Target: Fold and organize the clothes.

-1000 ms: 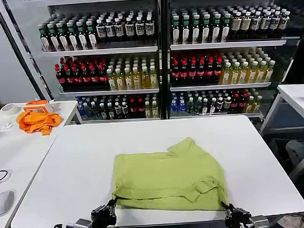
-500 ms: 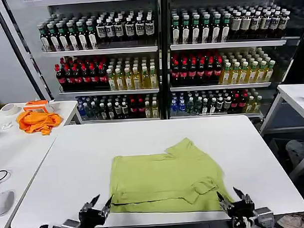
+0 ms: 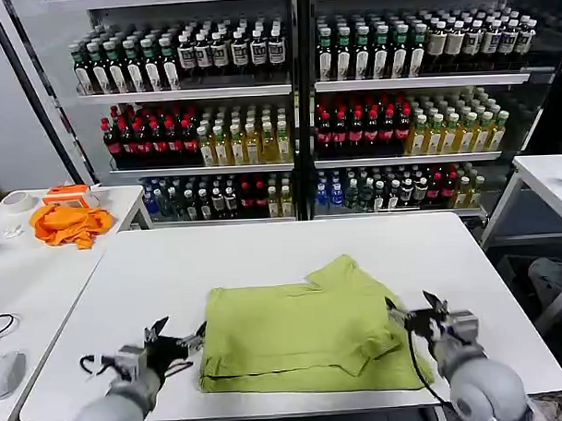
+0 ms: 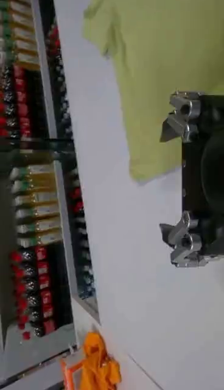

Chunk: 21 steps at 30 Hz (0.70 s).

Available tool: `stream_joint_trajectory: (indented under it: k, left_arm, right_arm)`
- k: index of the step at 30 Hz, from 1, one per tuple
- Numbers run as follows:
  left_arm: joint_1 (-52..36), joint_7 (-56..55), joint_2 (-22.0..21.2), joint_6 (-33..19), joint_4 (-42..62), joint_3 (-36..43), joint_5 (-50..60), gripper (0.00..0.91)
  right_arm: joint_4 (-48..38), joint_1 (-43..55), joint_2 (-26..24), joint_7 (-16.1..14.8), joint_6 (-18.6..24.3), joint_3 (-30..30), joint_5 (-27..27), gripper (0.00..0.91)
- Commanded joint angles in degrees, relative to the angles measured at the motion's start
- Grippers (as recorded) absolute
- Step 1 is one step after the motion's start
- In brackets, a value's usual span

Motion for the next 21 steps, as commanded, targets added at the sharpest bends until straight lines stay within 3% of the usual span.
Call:
stream_joint_trajectory:
  k: [1,10,21]
  left_arm:
    - [-20.01,-0.77,-1.36,1.19,15.36,11.39,-3.12,0.907]
    - [-23.06,-0.03,-3.95,1.19,21.63,13.82,-4.2,0.907]
    - [-22.57,0.39,-4.65,1.16,22.61,14.6,-4.99,0.887]
  right_arm:
    - [-17.75,20.38,6.25,1.45,-0.28,-11.92,3.25,0.907]
    - [-27.13,23.87,10.88,0.24,-0.26,-15.51,2.31,0.907]
    - [-31.7,24.62,13.5,-1.03,-0.26,-16.34,2.33,0.907]
